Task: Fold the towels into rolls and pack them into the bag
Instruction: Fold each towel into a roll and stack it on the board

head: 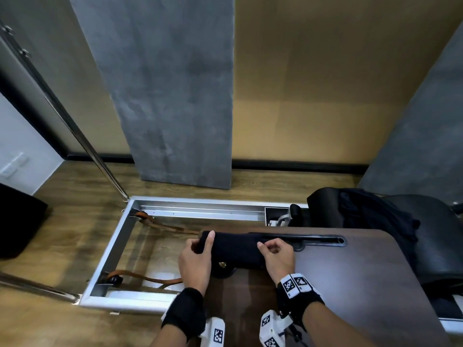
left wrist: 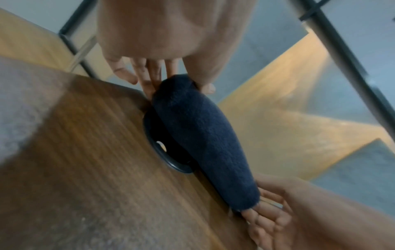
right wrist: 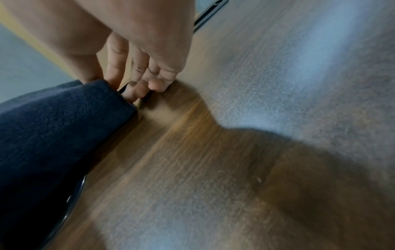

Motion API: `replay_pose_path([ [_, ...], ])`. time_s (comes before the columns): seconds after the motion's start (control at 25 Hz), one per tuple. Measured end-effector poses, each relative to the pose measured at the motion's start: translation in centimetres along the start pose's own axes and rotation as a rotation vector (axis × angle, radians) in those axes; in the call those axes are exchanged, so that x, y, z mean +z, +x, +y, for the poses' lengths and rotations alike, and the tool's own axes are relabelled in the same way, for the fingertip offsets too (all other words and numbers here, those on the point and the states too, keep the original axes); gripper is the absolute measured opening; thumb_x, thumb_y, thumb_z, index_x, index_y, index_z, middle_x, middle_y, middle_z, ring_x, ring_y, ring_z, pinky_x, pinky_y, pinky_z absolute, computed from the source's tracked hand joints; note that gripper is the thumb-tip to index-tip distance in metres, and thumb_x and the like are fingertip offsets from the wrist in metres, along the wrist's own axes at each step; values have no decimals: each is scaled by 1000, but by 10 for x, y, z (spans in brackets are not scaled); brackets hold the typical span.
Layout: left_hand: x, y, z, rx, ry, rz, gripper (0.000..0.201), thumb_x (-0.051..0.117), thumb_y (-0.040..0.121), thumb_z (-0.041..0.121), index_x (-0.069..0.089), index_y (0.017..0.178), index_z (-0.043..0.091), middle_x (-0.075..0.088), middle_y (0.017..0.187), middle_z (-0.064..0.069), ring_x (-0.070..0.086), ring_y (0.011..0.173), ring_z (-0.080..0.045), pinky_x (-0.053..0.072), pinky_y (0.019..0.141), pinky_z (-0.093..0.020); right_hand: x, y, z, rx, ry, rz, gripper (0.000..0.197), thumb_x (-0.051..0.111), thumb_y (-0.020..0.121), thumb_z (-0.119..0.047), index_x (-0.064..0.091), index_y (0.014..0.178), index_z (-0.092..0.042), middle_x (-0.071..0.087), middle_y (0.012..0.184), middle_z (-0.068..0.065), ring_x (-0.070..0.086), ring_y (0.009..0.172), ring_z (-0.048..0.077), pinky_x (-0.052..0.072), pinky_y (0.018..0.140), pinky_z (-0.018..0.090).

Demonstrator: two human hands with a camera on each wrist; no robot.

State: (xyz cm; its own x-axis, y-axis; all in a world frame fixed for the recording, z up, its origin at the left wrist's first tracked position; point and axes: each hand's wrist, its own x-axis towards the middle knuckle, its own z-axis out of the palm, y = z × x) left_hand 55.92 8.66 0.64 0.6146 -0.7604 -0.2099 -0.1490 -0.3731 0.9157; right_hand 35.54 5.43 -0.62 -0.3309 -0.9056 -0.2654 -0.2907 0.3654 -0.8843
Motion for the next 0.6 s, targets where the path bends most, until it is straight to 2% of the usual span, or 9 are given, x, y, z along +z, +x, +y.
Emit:
replay_pose_path([
  [0.08, -3, -7, -6, 45, 17, -47, 33, 72, 91, 61, 75, 88, 28, 77, 84, 7, 74, 87, -13, 61, 83, -42, 0, -4, 0, 26, 3, 7, 23, 84, 87, -21, 72, 71, -9, 73, 75, 6, 70, 81, 25, 53, 76, 32],
  [0.16, -5, -10, -11, 31, -59, -101, 25, 75, 94, 51, 81, 93, 26, 80, 87, 7, 76, 92, -14, 62, 87, -44, 0, -6, 1, 47, 12, 7, 25, 84, 86, -22, 73, 68, -9, 74, 76, 8, 70, 82, 26, 55, 80, 35],
  [0.24, -5, -10, -13, 42, -48, -95, 30, 76, 95, 42, 83, 102, 14, 78, 102, -2, 74, 103, -22, 59, 97, -48, -1, -7, 0, 41, 19, 16, 26, 85, 86, -21, 74, 67, -8, 74, 74, 9, 69, 80, 27, 55, 80, 36],
  [0.32, -4, -7, -13, 54, 19, -66, 39, 76, 96, 42, 82, 106, 5, 67, 111, -6, 67, 106, -25, 55, 102, -50, -2, -8, -4, 30, 15, 15, 27, 84, 86, -23, 73, 67, -8, 71, 68, 6, 68, 76, 25, 53, 76, 35],
  [0.4, -7, -5, -10, 65, 35, -88, 41, 72, 97, 47, 80, 107, 8, 62, 112, -4, 66, 105, -24, 56, 100, -47, -3, -11, -9, 25, -1, -11, 28, 83, 88, -29, 72, 70, -11, 70, 68, 2, 68, 75, 22, 52, 74, 34],
  [0.52, -12, -6, -10, -2, -5, -152, 45, 70, 96, 55, 75, 122, 18, 67, 120, -1, 67, 112, -23, 56, 102, -47, -7, -13, -10, 50, 22, -23, 25, 82, 87, -39, 75, 80, -16, 75, 79, -1, 70, 82, 15, 56, 80, 34],
  [0.6, -13, -10, -10, -26, -42, -174, 49, 73, 92, 57, 70, 128, 23, 69, 124, 0, 67, 115, -21, 56, 104, -48, -11, -17, -9, 41, 45, -37, 24, 84, 85, -42, 76, 87, -19, 76, 85, -3, 71, 85, 10, 58, 82, 30],
])
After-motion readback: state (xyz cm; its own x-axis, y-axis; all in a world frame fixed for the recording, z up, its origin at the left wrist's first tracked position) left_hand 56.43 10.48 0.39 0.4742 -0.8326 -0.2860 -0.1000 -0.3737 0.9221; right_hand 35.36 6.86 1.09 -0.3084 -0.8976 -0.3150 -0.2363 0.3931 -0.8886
